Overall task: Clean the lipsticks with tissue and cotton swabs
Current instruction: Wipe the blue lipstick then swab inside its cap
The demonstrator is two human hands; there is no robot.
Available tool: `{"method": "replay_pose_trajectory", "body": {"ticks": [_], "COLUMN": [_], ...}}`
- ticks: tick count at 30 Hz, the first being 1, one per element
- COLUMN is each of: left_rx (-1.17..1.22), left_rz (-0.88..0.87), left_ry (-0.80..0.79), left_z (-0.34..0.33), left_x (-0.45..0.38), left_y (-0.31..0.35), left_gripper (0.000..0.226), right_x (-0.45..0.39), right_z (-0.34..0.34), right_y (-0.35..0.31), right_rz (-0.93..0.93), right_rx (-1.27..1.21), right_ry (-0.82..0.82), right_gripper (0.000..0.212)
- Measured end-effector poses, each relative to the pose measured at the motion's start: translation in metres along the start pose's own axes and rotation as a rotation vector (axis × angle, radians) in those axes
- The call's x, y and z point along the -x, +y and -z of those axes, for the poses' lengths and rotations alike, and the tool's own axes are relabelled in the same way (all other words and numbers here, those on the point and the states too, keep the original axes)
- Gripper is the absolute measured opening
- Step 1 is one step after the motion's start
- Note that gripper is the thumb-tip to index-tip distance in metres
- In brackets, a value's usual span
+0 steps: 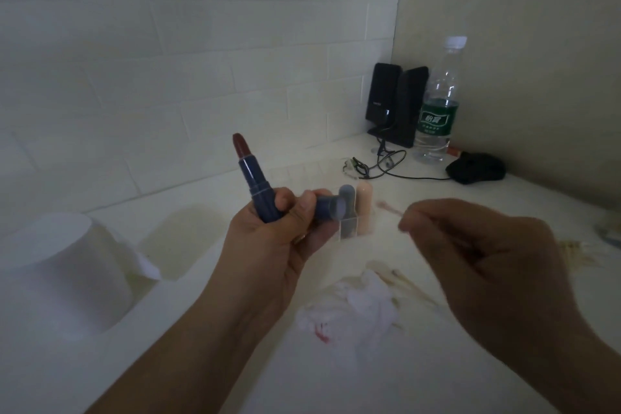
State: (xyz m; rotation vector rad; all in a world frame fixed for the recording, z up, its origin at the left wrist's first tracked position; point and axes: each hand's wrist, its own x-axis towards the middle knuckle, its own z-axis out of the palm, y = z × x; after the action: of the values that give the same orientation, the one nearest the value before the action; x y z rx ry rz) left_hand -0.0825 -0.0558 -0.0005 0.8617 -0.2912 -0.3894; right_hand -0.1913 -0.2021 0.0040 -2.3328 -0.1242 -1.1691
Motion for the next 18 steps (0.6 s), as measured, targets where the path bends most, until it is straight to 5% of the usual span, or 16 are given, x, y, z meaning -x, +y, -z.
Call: {"method": "replay_pose_trajectory", "body": {"ticks": [9,18], "left_rx": [-0.053,-0.170], "left_rz": [0.045,0.008], "left_ry": [-0.042,-0.047], "left_z": [0.0009,0.0027], "left_x": [0.0025,0.0033], "left_y": [-0.0055,-0.0050], "left_gripper": [0.018,0.023], "right_x": [0.0012,0.0005], "right_z": [-0.0055,-0.0071], "right_y": [0.0078,0.0069], "right_rz": [-0.021,-0.089], "right_rx": [0.136,0.081], "right_ry": [-0.125,-0.112], "right_gripper": [0.026,0.014]}}
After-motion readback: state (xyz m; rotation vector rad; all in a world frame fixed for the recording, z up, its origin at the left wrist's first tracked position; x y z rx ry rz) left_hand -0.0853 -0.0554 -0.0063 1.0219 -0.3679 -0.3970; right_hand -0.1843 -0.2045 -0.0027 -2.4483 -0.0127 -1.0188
